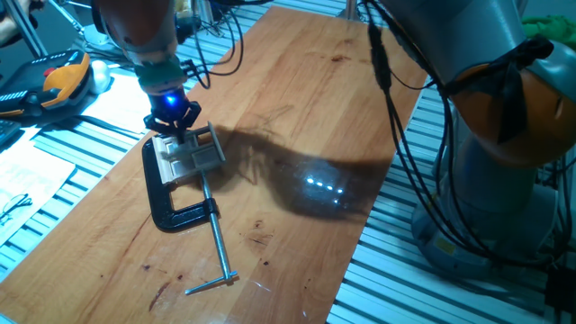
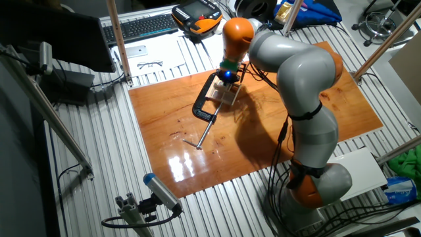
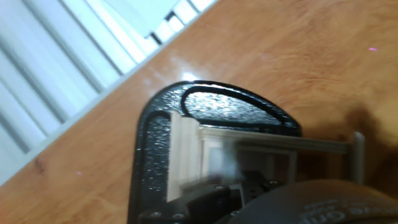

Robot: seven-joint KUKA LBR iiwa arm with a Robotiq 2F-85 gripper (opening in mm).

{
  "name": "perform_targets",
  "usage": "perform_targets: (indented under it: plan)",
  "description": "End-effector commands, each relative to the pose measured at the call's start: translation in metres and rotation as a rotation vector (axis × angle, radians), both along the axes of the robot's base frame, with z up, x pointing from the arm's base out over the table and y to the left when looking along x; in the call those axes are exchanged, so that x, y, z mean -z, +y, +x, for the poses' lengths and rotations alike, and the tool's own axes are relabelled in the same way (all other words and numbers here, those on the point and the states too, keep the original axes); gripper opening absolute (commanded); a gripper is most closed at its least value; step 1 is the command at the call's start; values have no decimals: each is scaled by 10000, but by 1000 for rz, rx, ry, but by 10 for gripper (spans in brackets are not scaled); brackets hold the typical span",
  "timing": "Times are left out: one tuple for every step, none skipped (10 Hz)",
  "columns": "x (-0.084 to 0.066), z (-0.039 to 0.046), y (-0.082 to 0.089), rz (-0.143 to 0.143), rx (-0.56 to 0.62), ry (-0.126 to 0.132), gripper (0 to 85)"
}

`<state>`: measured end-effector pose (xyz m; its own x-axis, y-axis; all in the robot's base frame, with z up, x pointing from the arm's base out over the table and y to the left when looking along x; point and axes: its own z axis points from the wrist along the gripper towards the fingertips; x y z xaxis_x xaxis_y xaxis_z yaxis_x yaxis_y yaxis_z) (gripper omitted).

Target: Close a sliding window

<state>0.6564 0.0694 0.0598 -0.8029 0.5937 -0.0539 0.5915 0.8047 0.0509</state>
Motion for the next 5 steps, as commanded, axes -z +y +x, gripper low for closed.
perform_targets:
  plan:
    - [26, 19, 38, -4, -20, -20, 0]
    - [29, 32, 73, 0, -19, -20, 0]
    - [32, 41, 89, -5, -23, -19, 0]
    - [34, 49, 95, -2, -25, -19, 0]
    - [46, 57, 96, 12, -23, -25, 0]
